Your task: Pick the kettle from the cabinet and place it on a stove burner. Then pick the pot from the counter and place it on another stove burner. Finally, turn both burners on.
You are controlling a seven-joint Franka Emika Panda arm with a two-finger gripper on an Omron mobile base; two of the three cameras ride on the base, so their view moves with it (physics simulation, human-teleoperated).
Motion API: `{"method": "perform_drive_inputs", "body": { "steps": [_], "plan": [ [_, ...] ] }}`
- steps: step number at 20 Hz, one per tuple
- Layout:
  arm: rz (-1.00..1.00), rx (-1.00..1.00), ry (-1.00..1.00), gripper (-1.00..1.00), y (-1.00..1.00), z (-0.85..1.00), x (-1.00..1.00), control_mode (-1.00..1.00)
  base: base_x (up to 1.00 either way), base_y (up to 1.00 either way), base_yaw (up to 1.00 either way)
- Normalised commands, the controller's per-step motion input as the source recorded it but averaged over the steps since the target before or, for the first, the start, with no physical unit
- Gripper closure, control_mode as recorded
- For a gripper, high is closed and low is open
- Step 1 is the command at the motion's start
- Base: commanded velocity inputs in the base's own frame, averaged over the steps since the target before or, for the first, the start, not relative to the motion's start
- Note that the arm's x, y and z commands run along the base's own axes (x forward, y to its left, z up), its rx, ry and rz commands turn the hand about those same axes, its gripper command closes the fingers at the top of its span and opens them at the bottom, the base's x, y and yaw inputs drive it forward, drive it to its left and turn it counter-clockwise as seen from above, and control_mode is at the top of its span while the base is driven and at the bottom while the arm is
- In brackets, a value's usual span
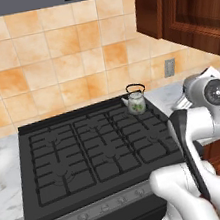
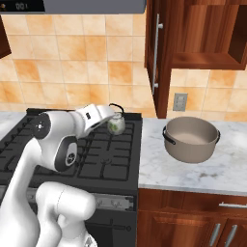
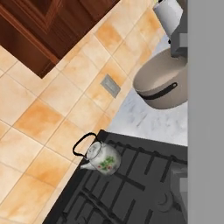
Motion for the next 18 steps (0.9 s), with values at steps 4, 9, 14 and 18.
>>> {"method": "perform_drive_inputs", "body": {
  "steps": [4,9,14,18],
  "plan": [
    [-0.05,0.0,0.01,-1.0,0.0,0.08,-0.48,-1.0,0.0,0.0,0.0],
    [-0.05,0.0,0.0,-1.0,0.0,0.02,-0.53,-1.0,0.0,0.0,0.0],
    [-0.03,0.0,0.0,-1.0,0.0,0.0,-0.47,-1.0,0.0,0.0,0.0],
    [0.0,0.0,0.01,-1.0,0.0,0.0,-0.29,-1.0,0.0,0.0,0.0]
  ]
}}
